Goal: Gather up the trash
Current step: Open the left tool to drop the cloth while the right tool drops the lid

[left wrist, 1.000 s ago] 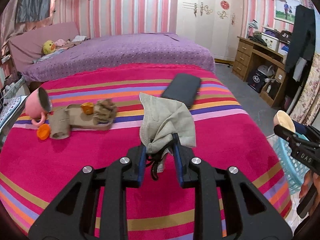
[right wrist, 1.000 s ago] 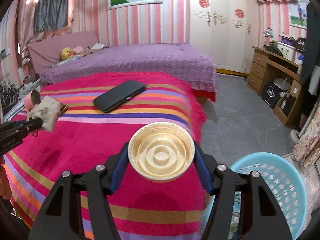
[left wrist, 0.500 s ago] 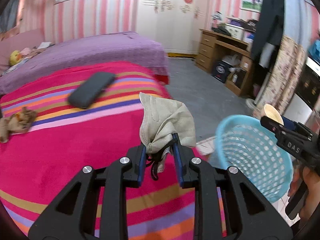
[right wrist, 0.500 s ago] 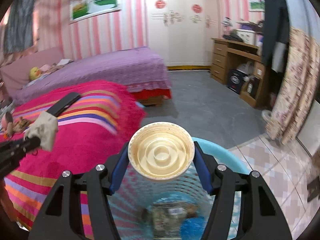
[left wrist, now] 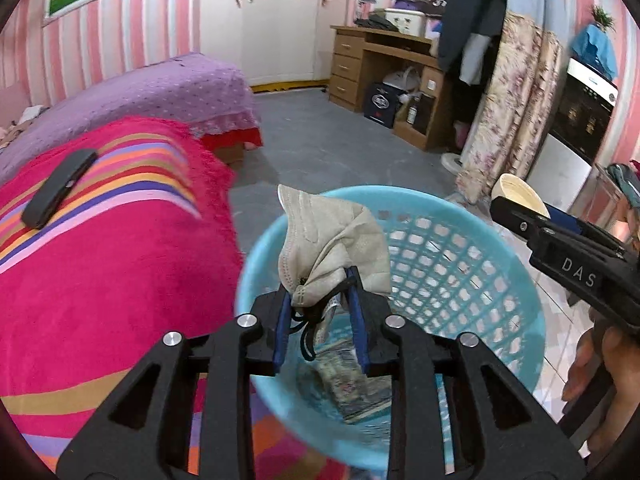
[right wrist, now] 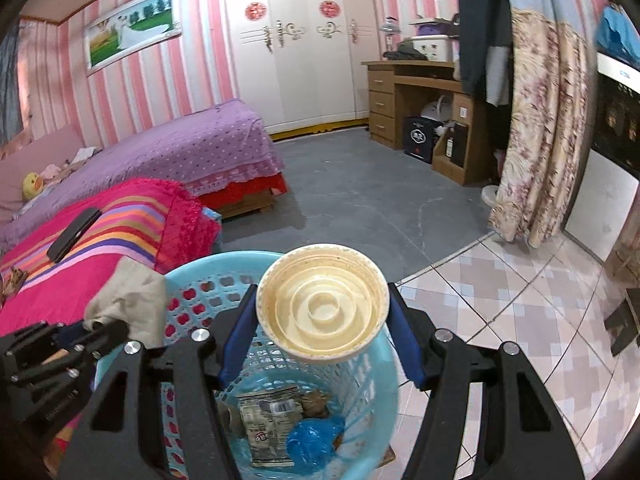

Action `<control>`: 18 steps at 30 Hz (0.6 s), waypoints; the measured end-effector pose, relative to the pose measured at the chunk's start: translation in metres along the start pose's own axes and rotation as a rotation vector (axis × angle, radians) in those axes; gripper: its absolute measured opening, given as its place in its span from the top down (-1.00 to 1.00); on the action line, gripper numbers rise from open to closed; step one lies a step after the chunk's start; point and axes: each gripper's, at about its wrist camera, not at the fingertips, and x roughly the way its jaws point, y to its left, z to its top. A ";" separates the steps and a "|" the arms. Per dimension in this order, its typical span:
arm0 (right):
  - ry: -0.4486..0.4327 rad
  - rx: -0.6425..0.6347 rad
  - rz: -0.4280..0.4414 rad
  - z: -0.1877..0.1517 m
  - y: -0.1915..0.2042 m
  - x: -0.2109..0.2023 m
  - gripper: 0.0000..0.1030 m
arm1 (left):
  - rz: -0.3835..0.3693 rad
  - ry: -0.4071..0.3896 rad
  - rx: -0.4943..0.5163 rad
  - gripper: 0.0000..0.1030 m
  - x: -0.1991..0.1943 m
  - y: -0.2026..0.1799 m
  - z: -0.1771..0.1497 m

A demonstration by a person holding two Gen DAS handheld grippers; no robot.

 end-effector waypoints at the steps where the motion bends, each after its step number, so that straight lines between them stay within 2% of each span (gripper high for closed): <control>1: 0.000 0.007 -0.002 -0.001 -0.003 0.000 -0.19 | -0.003 0.005 0.004 0.32 0.002 -0.005 0.002; 3: 0.001 0.013 -0.003 -0.002 -0.005 0.000 -0.19 | -0.009 0.008 0.021 -0.15 0.003 -0.008 0.003; 9: 0.004 0.007 0.000 -0.003 -0.006 0.000 -0.19 | 0.059 -0.051 0.038 -0.71 -0.011 0.005 0.006; 18: 0.019 -0.026 0.020 -0.005 0.017 0.005 -0.19 | 0.206 -0.072 0.002 -0.83 -0.024 0.060 -0.002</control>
